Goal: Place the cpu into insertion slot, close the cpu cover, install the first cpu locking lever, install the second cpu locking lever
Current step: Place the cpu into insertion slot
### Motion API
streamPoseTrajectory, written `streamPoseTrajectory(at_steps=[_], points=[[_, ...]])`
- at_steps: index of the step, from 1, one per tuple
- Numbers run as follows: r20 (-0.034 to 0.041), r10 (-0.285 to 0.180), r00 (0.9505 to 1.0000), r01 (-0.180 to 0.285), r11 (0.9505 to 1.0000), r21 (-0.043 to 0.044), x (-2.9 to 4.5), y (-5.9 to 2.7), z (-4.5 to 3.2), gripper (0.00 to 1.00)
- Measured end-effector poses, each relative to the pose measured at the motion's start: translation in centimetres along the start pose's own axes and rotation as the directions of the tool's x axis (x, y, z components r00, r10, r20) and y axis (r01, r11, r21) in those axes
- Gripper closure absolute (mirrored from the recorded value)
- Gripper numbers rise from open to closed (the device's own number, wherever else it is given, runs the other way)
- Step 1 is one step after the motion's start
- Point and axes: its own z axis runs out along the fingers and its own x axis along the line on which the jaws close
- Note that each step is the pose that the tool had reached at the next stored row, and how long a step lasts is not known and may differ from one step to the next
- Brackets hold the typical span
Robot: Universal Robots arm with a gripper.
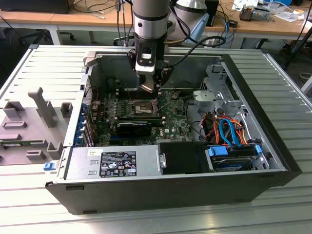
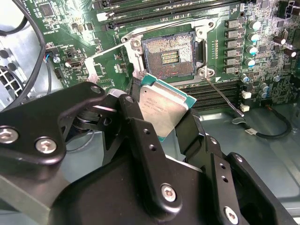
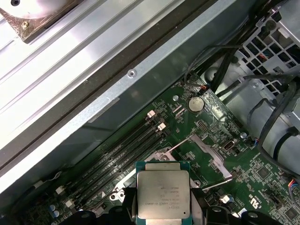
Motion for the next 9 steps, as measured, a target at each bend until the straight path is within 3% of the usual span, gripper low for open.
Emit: streamPoseTrajectory(at_steps=[9], points=[[0.0006, 0.007, 1.0, -0.007, 1.0, -0.0002, 0.0, 0.0, 0.02, 0.46]])
